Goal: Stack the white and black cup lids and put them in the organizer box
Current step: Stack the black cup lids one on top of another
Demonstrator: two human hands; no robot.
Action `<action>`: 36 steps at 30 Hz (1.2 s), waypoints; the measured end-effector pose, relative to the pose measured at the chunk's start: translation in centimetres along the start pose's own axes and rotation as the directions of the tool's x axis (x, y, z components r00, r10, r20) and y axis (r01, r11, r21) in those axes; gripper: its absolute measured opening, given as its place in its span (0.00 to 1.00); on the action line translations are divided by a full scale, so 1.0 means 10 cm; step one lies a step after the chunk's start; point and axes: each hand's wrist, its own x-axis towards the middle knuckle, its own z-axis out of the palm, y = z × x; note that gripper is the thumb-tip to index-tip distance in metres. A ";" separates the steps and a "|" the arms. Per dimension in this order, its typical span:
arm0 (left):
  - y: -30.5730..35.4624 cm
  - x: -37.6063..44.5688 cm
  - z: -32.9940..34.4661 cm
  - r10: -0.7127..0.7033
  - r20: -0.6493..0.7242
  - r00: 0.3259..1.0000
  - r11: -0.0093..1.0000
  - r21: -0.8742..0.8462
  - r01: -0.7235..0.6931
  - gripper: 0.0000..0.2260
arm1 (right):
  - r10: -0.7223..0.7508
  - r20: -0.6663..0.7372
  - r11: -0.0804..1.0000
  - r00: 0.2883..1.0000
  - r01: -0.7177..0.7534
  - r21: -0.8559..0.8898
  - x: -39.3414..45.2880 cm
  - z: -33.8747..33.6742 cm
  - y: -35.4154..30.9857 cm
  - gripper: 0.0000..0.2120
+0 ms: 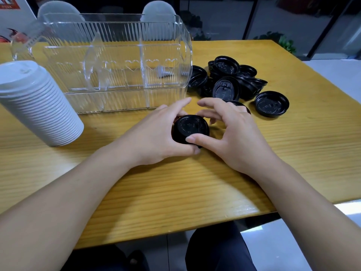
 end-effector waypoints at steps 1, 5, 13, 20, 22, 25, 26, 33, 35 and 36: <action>0.00 -0.01 -0.01 0.008 -0.005 1.000 1.000 0.006 -0.008 0.55 | 0.004 0.002 1.000 1.000 -0.004 -0.004 0.00 0.01 0.01 0.38; -0.01 -0.02 -0.03 0.037 0.000 0.999 0.999 0.005 -0.037 0.47 | 0.015 0.005 1.000 1.000 -0.015 0.012 -0.02 -0.01 0.03 0.37; -0.08 0.02 0.01 0.086 -0.033 0.996 0.996 -0.010 -0.087 0.34 | 0.041 -0.254 0.968 0.966 -0.101 -0.228 -0.01 -0.25 0.24 0.22; -0.08 0.03 0.00 0.062 -0.057 0.996 0.998 -0.007 -0.062 0.37 | 0.050 -0.239 0.915 0.970 -0.140 -0.378 -0.04 -0.14 0.36 0.18; -0.07 0.03 0.00 0.064 -0.062 0.996 0.998 -0.001 -0.064 0.37 | 0.040 -0.229 0.912 0.973 -0.129 -0.390 -0.04 -0.11 0.31 0.14; -0.05 0.02 0.00 0.075 -0.067 0.995 0.997 -0.004 -0.075 0.34 | -0.004 -0.230 0.906 0.973 -0.094 -0.414 -0.06 -0.10 0.27 0.07; -0.05 0.02 0.00 0.075 -0.067 0.995 0.997 -0.006 -0.076 0.34 | -0.012 -0.235 0.906 0.972 -0.089 -0.413 -0.06 -0.10 0.27 0.06; -0.03 0.01 0.00 0.080 -0.066 0.995 0.997 -0.005 -0.080 0.34 | -0.054 -0.274 0.940 0.960 -0.044 -0.337 -0.07 -0.08 0.24 0.04; -0.03 0.01 0.00 0.089 -0.055 0.995 0.996 -0.003 -0.089 0.35 | -0.049 -0.308 0.978 0.950 -0.016 -0.207 -0.07 -0.09 0.22 0.04; -0.04 0.01 0.00 0.094 -0.050 0.994 0.996 0.000 -0.094 0.37 | -0.022 -0.331 0.996 0.943 -0.010 -0.093 -0.08 -0.12 0.21 0.05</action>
